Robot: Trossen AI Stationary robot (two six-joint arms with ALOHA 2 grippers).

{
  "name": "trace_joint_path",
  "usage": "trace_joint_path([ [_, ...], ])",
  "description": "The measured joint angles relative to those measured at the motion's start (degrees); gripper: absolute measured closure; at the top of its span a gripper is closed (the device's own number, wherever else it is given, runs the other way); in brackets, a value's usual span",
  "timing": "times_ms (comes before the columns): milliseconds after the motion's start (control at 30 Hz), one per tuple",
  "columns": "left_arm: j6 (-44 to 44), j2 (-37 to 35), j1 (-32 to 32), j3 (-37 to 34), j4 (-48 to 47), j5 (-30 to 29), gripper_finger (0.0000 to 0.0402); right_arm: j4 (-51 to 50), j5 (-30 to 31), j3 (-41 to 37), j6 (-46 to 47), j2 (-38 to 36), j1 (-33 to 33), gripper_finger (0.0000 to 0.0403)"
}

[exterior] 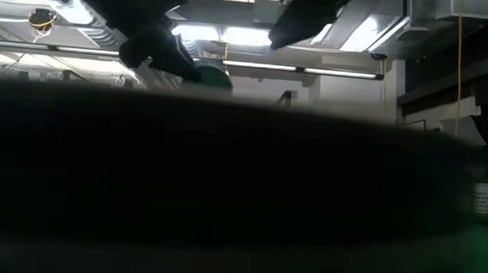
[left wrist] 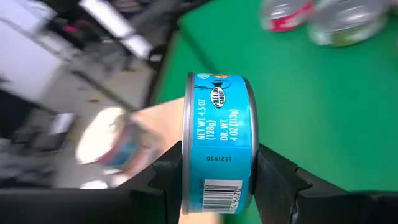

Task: Stack canned seafood by type on shelf
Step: Stack the yellow blue tuna can on top of the other yellow blue tuna cans on the shelf

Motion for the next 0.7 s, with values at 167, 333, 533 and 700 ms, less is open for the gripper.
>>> trace_joint_path([
  [167, 8.11, -3.12, 3.52, 0.0, 1.95, -9.53, 0.026, -4.11, 0.01, -0.07, 0.29, -5.36, 0.02, 0.0086],
  [333, 13.22, -3.52, 9.88, 0.0, 4.35, -11.59, 0.026, -5.65, 0.39, -1.75, 1.81, -7.76, 1.01, 0.0086],
  [533, 17.34, -0.92, 18.78, 0.0, 6.67, -11.13, 0.026, -1.94, 3.59, -7.64, 5.16, -8.64, 3.68, 0.0086],
  [700, 20.7, 3.46, 24.27, -0.04, 10.52, -7.31, 0.026, -0.07, 5.8, -11.63, 8.34, -8.95, 4.52, 0.0086],
])
